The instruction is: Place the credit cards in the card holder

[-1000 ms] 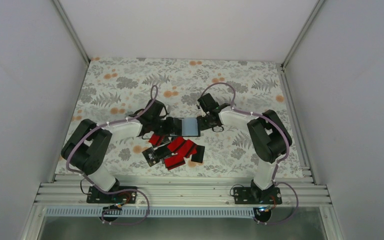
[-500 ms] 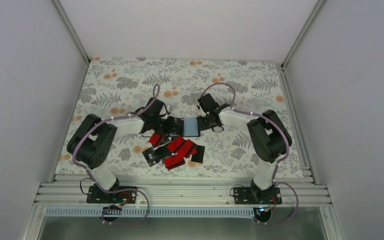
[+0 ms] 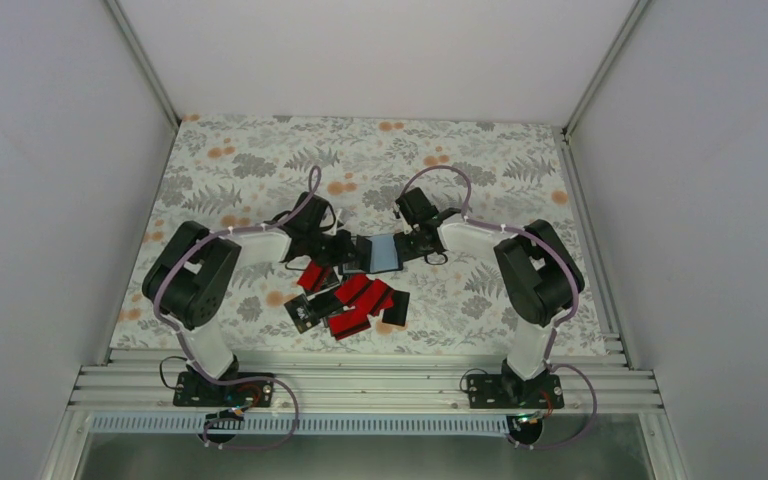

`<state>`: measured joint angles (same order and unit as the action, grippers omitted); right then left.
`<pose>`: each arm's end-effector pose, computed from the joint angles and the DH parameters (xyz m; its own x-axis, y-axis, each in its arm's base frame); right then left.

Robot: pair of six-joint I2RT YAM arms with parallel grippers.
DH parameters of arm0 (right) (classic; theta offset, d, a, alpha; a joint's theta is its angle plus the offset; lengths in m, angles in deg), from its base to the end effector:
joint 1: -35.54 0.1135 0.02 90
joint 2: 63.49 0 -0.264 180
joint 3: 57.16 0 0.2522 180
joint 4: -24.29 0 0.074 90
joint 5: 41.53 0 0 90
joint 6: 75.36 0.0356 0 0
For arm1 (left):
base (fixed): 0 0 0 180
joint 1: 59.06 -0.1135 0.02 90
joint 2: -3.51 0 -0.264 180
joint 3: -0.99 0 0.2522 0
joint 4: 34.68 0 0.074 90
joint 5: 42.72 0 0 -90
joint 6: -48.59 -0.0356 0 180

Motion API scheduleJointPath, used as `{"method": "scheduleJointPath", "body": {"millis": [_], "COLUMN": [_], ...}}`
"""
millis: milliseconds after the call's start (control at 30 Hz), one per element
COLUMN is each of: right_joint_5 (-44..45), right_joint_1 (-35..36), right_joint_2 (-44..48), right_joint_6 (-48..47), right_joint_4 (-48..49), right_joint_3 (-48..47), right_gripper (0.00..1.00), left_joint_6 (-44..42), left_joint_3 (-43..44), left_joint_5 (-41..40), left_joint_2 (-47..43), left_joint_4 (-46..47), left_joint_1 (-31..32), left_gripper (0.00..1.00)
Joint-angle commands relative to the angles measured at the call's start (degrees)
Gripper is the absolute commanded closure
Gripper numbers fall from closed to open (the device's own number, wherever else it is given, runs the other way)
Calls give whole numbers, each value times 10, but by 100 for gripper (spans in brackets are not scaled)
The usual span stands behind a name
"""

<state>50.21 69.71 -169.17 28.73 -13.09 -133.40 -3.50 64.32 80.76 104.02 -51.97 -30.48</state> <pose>0.2936 0.1980 0.1430 -0.8720 -0.2978 -0.3886 -0.3497 0.9343 0.0688 0.2798 -0.1748 0.1363 -0.9820 -0.0486 -0.1827 0.0978 0.6961 -0.7113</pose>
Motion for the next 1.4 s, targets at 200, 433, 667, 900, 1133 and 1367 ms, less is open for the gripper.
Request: {"method": "scheduleJointPath", "body": {"millis": [200, 433, 667, 900, 1133, 1367], "right_joint_5": [0, 3, 1, -2, -6, -8], "right_joint_1": [3, 3, 3, 3, 3, 3], "right_joint_2": [10, 8, 7, 5, 6, 7], "right_joint_6": [-10, -13, -14, -15, -16, -12], "right_joint_4": [11, 12, 12, 13, 11, 11], "right_joint_3": [21, 24, 25, 27, 31, 39], "right_gripper": [96, 96, 96, 96, 96, 96], "left_joint_6": [-12, -6, 4, 1, 3, 5], "left_joint_3": [33, 37, 35, 37, 35, 37], "left_joint_5": [44, 56, 63, 60, 61, 64], "left_joint_2": [26, 45, 55, 58, 58, 58], "left_joint_4": [-11, -18, -3, 3, 21, 32], "left_joint_1": [-10, -12, -12, -12, -13, -13], "left_gripper": [98, 98, 98, 98, 98, 98]}}
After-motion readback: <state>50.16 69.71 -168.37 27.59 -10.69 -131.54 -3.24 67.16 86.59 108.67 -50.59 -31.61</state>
